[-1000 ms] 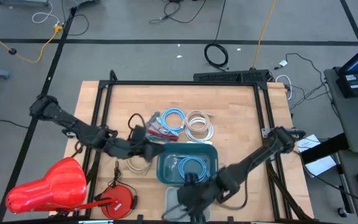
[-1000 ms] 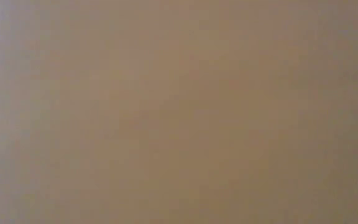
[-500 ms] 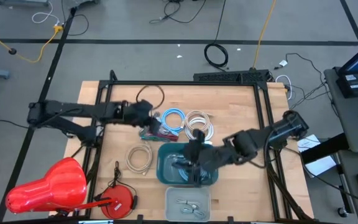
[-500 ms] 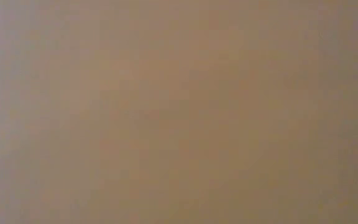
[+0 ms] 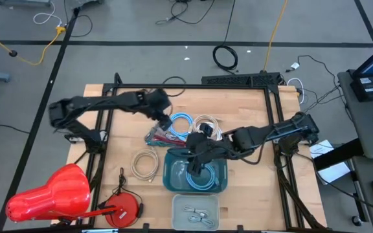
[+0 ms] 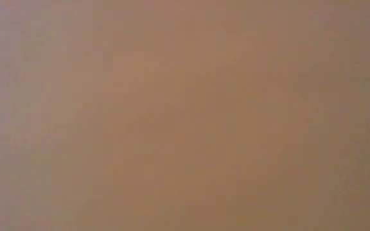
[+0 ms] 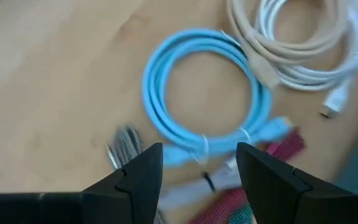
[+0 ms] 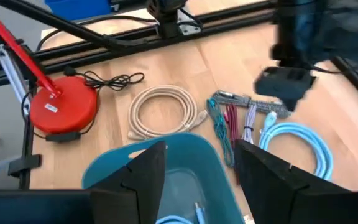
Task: Pick & Place USB Port
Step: Put the blue HDMI cable into the blue bin
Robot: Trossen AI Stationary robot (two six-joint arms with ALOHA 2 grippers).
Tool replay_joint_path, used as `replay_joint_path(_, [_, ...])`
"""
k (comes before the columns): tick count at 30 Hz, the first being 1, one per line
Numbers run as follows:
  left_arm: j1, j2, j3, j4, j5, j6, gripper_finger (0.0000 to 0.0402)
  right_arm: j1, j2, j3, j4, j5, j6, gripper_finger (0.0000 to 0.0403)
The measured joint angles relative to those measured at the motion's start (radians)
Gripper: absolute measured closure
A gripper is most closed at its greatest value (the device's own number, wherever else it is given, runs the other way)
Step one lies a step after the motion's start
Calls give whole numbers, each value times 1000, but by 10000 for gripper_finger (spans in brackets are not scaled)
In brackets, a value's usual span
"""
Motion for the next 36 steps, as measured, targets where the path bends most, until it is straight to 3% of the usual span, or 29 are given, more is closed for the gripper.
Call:
replay_joint_path(7, [2,259,369,-229,-127,145,194,-18,0,-50,8,-71,27,222])
replay_joint_path(12, [30,381,495,-305,-129,190,194,-14,-18,-50,-27,-69,21,222])
replay_joint_path(28, [45,515,508,-370,-90,198,195,-1,-129,-49,-109,109,50,222])
replay_joint_path(36, [28,542,508,-357,-113,169,195,1,-132,-49,-109,115,62,222])
